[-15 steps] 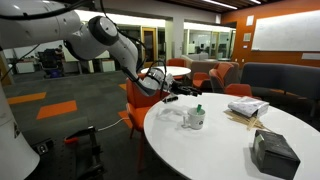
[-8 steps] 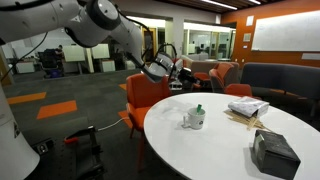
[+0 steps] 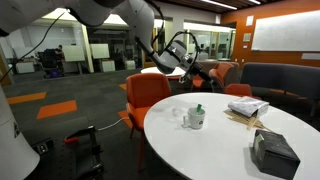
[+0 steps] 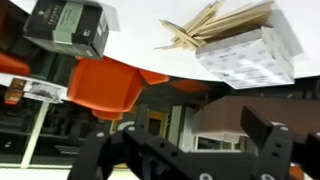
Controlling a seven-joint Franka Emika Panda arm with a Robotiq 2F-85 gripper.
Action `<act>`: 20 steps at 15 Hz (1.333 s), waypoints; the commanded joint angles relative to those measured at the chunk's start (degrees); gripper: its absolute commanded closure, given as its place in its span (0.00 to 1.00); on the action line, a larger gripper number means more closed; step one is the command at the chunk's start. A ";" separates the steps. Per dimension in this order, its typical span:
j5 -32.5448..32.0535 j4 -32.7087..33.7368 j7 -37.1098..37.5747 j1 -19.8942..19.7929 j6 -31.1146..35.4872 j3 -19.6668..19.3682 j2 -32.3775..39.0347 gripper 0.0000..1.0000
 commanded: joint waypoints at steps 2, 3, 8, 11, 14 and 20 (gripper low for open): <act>1.77 -9.90 -12.01 -5.70 5.77 8.19 -9.12 0.00; 2.93 -11.49 -15.46 -6.83 5.71 9.63 -10.51 0.00; 11.65 -18.27 -33.97 -11.15 4.00 14.60 -15.54 0.00; 18.68 -21.01 -46.11 -11.25 -0.39 15.44 -17.96 0.00; 25.51 -22.59 -58.27 -10.94 -4.65 15.61 -20.01 0.00; 23.90 -22.45 -70.29 -8.96 -11.59 13.45 -21.13 0.00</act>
